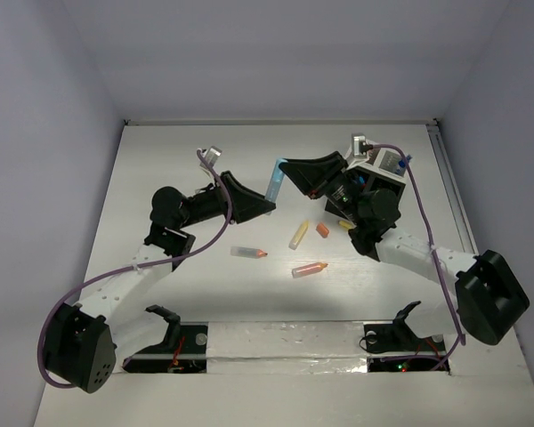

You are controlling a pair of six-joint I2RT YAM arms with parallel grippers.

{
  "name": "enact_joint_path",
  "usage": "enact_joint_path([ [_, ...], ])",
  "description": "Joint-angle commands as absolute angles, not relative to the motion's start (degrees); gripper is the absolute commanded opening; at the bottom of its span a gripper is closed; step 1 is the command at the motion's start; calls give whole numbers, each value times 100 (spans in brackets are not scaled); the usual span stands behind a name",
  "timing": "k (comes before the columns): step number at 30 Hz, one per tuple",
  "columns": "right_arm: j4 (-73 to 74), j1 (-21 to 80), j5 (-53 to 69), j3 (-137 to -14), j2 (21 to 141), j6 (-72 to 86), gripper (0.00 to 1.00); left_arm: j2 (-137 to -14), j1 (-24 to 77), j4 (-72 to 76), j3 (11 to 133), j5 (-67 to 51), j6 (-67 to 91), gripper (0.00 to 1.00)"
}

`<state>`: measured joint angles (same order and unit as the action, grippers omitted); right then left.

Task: Sort the stationery into containers
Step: Close the pen cap on the pen.

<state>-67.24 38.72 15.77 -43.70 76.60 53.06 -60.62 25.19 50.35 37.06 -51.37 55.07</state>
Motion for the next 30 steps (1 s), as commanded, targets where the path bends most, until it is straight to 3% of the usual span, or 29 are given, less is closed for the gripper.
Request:
enact_joint_path([
  [1,-6619,4034,1854,-4166,7445,5133,0,-5941,2531,5880,3832,-4693,5599,0],
  [9,-6039,4140,2083,-4061,7365,5089,0,-6100,2584,6047,4095,-4623,5660,0],
  [16,-5231,4491,1916,-3710,7190,4720,0,-6126,2584,5179,4719,-4597,5195,0],
  [30,-4861,5001,1705,-3331,7181,4456,0,-6249,2426,4764,5247,-4685,4957,0],
])
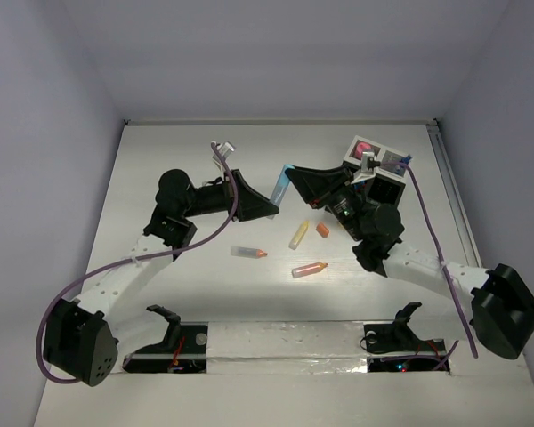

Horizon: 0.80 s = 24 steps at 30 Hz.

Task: Sort the stationery into containers
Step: Close the pen cap on the pen, then place the pen in the storage box.

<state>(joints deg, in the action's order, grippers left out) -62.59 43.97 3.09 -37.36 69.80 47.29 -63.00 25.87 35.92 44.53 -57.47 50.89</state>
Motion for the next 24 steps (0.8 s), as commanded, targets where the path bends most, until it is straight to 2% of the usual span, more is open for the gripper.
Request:
enact_joint_path([
  [1,-4808,5053,1696,-3331,7163,4447,0,-6249,2426,4738,5273,-4693,4940,0],
  [6,-4466,5054,1249,-3418,6953,4298,0,-6223,2426,4623,5195,-4693,4860,0],
  [8,-4027,5054,723,-3725,6786,4070,0,-6179,2426,4466,5046,-4720,4712,0],
  [11,-3491,4975,-51,-4190,6715,3789,0,-5968,2479,3746,4861,-4676,4334,22],
  [12,-3376,4835,-279,-4305,6715,3771,0,-5881,2479,3527,4799,-4606,4185,37],
  [13,-3288,4738,-481,-4394,6724,3727,0,-5688,2539,3098,4738,-4553,3888,45],
  [15,-3243,4519,-588,-4631,6759,3744,0,-5364,2540,2561,4544,-4404,3605,62],
  [16,-3174,4309,-693,-4719,6785,3727,0,-5257,2540,2392,4466,-4369,3395,65],
  [18,-3112,4018,-677,-4912,6873,3814,0,-4924,2540,2111,4281,-4255,3226,86],
  [24,-2691,3033,-868,-5018,6829,3745,0,-4307,2593,855,4227,-3676,2348,92],
])
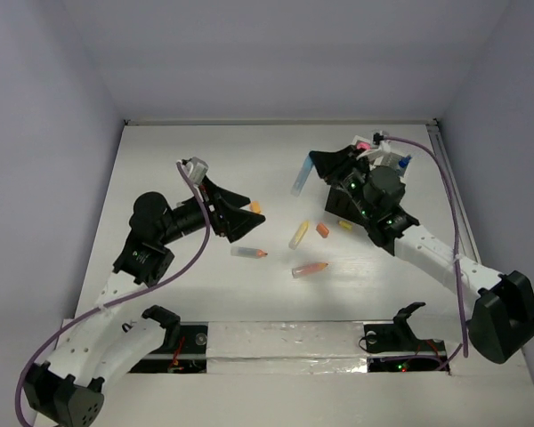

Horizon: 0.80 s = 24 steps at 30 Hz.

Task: Sort the stationery into containers
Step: Place the pen in the storage box.

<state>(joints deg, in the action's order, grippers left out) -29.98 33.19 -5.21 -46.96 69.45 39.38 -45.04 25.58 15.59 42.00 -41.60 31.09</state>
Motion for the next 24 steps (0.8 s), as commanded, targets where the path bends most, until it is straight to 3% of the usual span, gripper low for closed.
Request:
enact_joint_path([
  [1,-2350,2937,-1175,-5045,6751,3622,0,-4211,2593,496,4262,-3569,2199,92],
  [10,-1284,1506,-3171,-4755,6205,2435,0,-3850,2593,-307,4201,-2892,1425,99],
  [17,-1099,862,-3577,-4895,6574,1899,0,-3463,2593,-352,4166,-2646,1389,99],
  [24,-1160,861,-3604,-4834,7039,1688,0,-3498,2593,-369,4166,-2724,1371,99],
])
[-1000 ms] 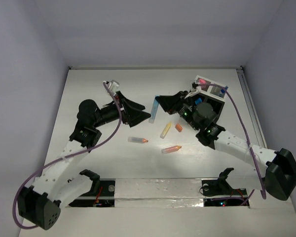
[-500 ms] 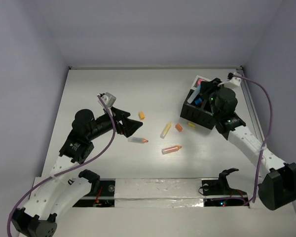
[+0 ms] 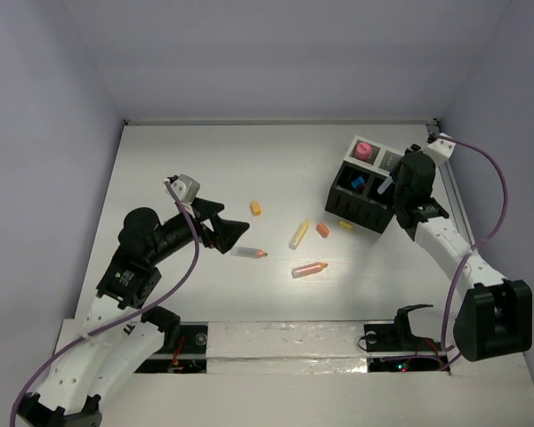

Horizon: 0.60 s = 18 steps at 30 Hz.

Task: Sort the stationery into containers
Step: Place the pen in the storage box.

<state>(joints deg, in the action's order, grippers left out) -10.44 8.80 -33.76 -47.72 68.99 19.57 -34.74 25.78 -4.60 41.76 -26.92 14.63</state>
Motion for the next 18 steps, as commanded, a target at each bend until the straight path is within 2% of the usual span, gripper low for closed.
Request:
enact_joint_path([
  [1,-1169,861,-3577,-4851,7101,1670,0,-3515,2593,-369,4166,-2725,1362,99],
  [5,-1257,861,-3455,-4799,7268,1608,0,-3498,2593,-387,4166,-2672,1354,99],
  [6,-1231,861,-3384,-4790,7269,1643,3,-3489,2593,-387,4166,-2628,1354,99],
  [8,-1169,861,-3173,-4755,7216,1740,17,-3480,2593,-395,4166,-2593,1345,99],
  [9,-1134,861,-3138,-4711,7129,1784,37,-3489,2593,-396,4175,-2541,1353,99],
  [11,-1029,861,-3007,-4685,7006,1863,54,-3507,2593,-404,4175,-2505,1345,99],
  [12,-1011,861,-2945,-4693,6866,1863,67,-3524,2593,-413,4175,-2461,1353,99],
  [15,-792,861,-2638,-4798,6680,1890,79,-3586,2593,-431,4192,-2339,1354,99],
  [18,-624,1001,-2032,-4965,6539,1899,81,-3647,2593,-492,4219,-2128,1345,99],
])
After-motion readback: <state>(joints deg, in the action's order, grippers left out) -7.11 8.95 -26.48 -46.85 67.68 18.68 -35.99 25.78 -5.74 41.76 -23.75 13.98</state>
